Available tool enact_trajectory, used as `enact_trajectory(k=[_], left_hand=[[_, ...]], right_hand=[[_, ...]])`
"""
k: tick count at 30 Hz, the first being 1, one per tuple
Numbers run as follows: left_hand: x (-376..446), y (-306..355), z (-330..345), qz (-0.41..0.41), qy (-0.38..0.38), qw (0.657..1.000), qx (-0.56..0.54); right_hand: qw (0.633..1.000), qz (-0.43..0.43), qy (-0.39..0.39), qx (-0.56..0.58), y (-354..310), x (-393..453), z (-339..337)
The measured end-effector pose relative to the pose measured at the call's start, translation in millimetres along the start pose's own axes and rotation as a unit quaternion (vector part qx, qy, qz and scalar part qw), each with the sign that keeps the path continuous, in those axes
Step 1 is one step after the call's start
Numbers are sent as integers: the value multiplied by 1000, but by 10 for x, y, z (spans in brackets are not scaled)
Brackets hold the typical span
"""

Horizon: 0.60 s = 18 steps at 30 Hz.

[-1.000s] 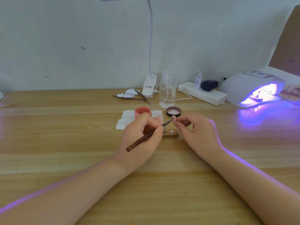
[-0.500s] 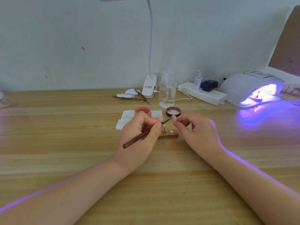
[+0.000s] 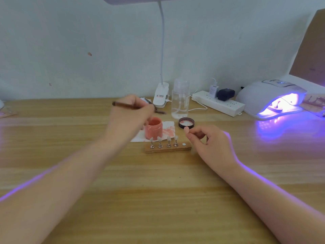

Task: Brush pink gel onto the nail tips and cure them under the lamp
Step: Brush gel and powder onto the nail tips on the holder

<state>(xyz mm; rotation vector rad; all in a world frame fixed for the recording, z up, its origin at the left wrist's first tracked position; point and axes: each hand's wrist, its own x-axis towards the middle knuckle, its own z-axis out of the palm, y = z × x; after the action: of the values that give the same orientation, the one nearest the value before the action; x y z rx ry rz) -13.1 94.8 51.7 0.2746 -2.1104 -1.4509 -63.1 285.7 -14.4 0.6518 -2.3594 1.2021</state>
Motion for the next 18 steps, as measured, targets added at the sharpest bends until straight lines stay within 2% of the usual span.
enact_trajectory(k=[5, 10, 14, 18], left_hand=[[420, 69, -123, -98, -91, 983, 128], [561, 22, -23, -127, -131, 962, 202], [577, -36, 22, -149, -163, 953, 206], [630, -53, -84, -176, -131, 967, 133]], right_hand=[[1000, 11, -13, -2, -1, 4, -2], [1000, 22, -14, 4, -8, 0, -5], [1000, 22, -19, 3, -4, 6, -7], [1000, 14, -15, -3, 3, 4, -9]])
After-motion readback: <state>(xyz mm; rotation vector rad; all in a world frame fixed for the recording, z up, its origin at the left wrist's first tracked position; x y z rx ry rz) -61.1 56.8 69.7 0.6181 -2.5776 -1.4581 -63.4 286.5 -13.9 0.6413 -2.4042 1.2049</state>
